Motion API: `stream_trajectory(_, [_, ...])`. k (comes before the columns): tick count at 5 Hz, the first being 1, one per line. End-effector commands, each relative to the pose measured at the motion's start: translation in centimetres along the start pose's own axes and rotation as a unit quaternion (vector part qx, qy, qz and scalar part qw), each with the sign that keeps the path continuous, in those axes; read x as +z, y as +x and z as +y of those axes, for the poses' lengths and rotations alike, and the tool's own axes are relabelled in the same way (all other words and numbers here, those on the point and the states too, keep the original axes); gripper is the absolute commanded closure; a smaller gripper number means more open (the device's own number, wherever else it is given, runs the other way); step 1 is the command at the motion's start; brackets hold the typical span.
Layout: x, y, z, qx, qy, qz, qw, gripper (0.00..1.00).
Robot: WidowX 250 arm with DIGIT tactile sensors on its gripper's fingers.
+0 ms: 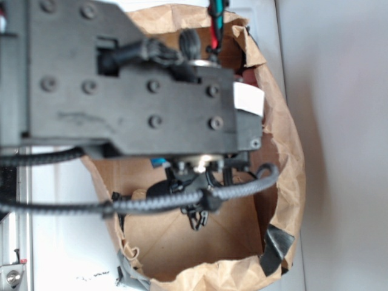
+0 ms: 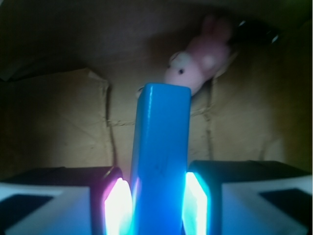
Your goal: Grab the blue block.
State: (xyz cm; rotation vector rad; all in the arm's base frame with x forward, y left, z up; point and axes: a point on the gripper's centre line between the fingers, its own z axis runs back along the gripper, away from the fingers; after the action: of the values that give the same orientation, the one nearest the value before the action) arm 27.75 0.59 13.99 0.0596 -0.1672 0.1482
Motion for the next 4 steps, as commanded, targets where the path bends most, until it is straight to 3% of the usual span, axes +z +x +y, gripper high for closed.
stream_trajectory(1, [5.1,0.2,-0.4,-0.068,-0.01,-0.033,0.997,1.0])
stream_trajectory(3, [6.6,-0.6,-0.1,-0.065,-0.043,-0.084,0.993,1.0])
stream_trajectory(4, [6.1,-0.4,0.0,-0.057,-0.042,-0.083,0.994,1.0])
